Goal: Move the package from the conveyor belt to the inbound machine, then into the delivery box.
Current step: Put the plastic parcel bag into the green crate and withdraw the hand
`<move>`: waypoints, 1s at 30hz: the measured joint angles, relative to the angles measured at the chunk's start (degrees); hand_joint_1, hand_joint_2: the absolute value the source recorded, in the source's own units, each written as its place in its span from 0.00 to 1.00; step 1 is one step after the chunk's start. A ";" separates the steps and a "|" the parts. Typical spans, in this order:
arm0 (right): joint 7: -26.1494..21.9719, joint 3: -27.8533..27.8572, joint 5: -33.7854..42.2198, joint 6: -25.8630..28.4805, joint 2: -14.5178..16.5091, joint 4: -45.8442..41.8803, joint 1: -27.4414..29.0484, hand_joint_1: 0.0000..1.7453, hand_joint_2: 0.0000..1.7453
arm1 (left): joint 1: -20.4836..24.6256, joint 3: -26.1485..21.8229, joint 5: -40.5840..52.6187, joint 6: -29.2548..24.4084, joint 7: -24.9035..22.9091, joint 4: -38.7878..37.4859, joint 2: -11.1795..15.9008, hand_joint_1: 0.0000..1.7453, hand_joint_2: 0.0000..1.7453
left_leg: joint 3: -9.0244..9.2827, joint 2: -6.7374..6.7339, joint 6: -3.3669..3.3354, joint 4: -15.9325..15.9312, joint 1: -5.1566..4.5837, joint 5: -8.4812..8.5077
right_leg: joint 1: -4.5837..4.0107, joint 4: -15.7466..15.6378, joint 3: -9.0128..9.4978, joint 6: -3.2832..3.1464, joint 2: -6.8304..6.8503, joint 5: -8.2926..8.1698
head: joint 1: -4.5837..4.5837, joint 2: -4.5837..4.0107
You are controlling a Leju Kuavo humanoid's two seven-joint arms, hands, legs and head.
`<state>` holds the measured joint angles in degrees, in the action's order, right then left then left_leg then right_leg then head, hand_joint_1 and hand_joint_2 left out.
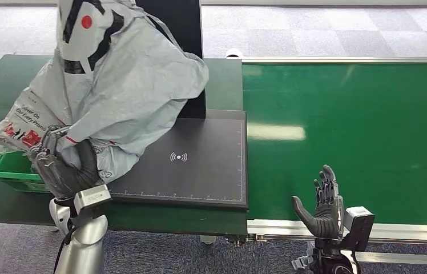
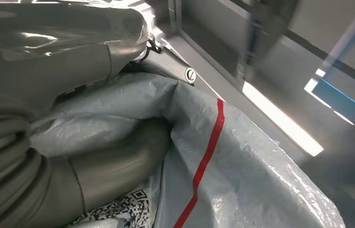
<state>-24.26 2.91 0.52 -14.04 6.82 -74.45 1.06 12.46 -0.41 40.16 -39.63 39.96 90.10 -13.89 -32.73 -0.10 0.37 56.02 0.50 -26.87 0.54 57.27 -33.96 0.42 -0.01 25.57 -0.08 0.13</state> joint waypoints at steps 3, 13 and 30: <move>0.28 0.01 -0.08 0.15 0.00 -0.14 0.17 0.00 1.00 | 2.83 -7.48 1.03 0.00 -0.01 -2.73 -1.03 0.99 1.00 | 0.02 0.00 0.01 0.00 0.02 0.01 | -0.02 0.00 0.00 -0.01 0.00 -0.01 | -0.01 0.00; 0.44 0.21 -0.43 0.31 -0.01 -0.39 0.51 0.00 1.00 | 8.63 -24.59 7.47 0.00 -0.02 -10.59 -4.07 0.94 1.00 | 0.00 -0.01 0.02 0.01 0.02 0.01 | -0.02 0.01 -0.01 0.00 -0.01 0.00 | 0.01 0.00; 0.45 0.46 0.26 0.74 -0.98 -1.00 1.07 0.00 1.00 | 16.71 -44.70 39.00 -0.09 -9.25 -20.82 -4.45 0.61 1.00 | 0.00 -0.03 0.03 0.00 0.03 0.01 | -0.03 0.02 0.00 -0.01 -0.03 0.00 | 0.00 0.00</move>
<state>-23.81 3.37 0.78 -13.29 5.84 -75.45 2.12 29.18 -45.11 79.16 -39.71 30.71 69.28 -18.34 -32.73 -0.13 0.40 56.03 0.53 -26.86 0.51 57.30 -33.96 0.41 -0.04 25.56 -0.08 0.13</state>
